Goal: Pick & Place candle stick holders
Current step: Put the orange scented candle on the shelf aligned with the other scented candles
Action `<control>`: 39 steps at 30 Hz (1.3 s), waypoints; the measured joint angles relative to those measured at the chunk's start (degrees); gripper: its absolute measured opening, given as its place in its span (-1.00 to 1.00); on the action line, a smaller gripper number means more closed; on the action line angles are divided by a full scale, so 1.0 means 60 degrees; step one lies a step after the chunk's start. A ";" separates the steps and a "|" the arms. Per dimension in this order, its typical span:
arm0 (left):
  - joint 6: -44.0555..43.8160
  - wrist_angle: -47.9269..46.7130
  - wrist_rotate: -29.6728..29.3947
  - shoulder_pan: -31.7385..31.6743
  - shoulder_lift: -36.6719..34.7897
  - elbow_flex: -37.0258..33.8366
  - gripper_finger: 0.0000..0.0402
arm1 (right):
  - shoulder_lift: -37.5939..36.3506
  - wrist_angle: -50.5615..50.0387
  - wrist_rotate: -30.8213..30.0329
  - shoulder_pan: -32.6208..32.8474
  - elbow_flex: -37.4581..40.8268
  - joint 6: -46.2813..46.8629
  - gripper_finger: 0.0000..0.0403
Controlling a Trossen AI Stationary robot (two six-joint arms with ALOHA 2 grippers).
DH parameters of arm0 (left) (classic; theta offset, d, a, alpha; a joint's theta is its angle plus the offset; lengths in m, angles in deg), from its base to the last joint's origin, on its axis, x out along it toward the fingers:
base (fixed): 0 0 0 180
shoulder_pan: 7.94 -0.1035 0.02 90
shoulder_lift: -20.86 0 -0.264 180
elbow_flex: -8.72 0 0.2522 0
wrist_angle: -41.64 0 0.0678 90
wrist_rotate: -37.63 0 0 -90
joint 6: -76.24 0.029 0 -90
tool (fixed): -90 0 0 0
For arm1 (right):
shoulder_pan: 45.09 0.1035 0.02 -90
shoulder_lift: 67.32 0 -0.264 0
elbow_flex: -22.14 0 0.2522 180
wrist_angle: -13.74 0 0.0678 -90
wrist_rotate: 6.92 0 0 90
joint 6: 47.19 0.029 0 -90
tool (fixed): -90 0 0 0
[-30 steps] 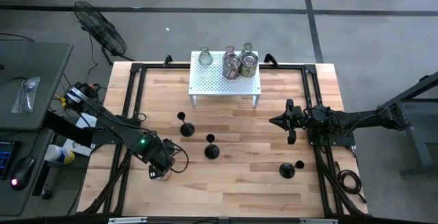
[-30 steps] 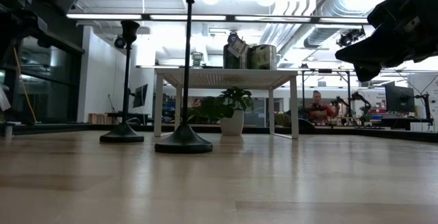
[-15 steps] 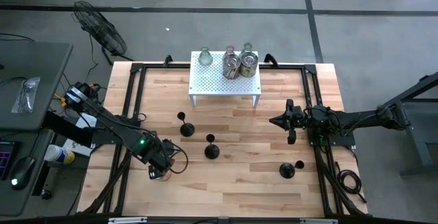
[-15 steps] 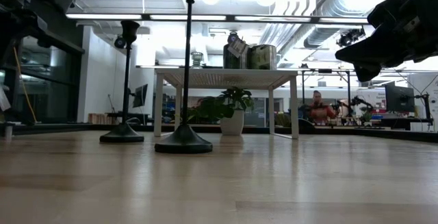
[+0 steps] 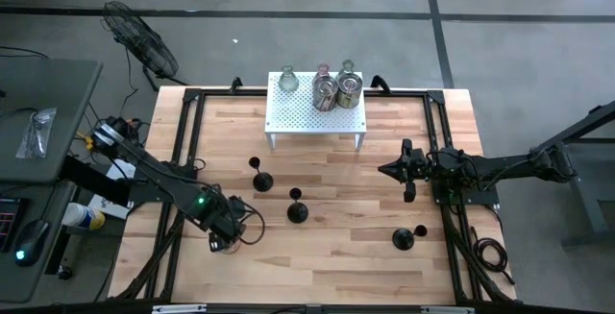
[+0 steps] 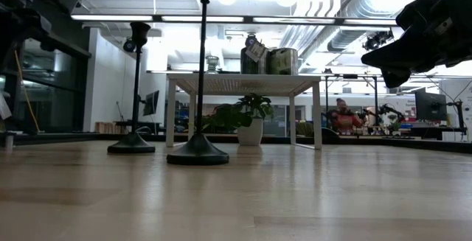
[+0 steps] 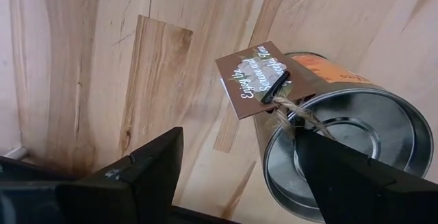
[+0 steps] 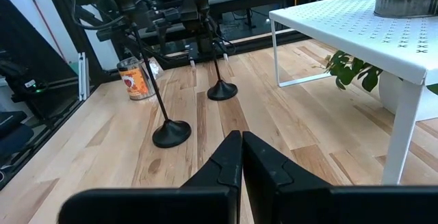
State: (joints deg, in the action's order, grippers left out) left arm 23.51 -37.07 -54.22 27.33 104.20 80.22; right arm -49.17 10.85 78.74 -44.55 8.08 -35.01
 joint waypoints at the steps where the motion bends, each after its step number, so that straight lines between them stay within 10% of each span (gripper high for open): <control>1: 0.0011 -0.0018 0.0010 -0.0001 0.0064 0.0001 0.40 | 0.0000 0.0000 0.0000 0.0000 0.0002 0.0001 -0.98; 9: 0.0069 0.0058 0.0249 -0.0006 0.0130 0.0001 0.36 | 0.0000 0.0000 0.0001 0.0000 0.0001 0.0002 -0.98; 23: 0.0103 0.0364 0.0397 0.0002 0.0148 0.0000 -0.30 | 0.0000 0.0000 0.0000 0.0000 0.0002 0.0002 -0.98; 39: 0.0179 0.0701 0.0200 0.0002 0.0443 0.0022 -0.43 | 0.0000 0.0000 0.0004 0.0000 0.0001 -0.0001 -0.98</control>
State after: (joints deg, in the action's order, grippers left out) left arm 24.58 -32.86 -53.02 27.34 106.86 80.35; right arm -49.17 10.86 78.76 -44.55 8.08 -35.01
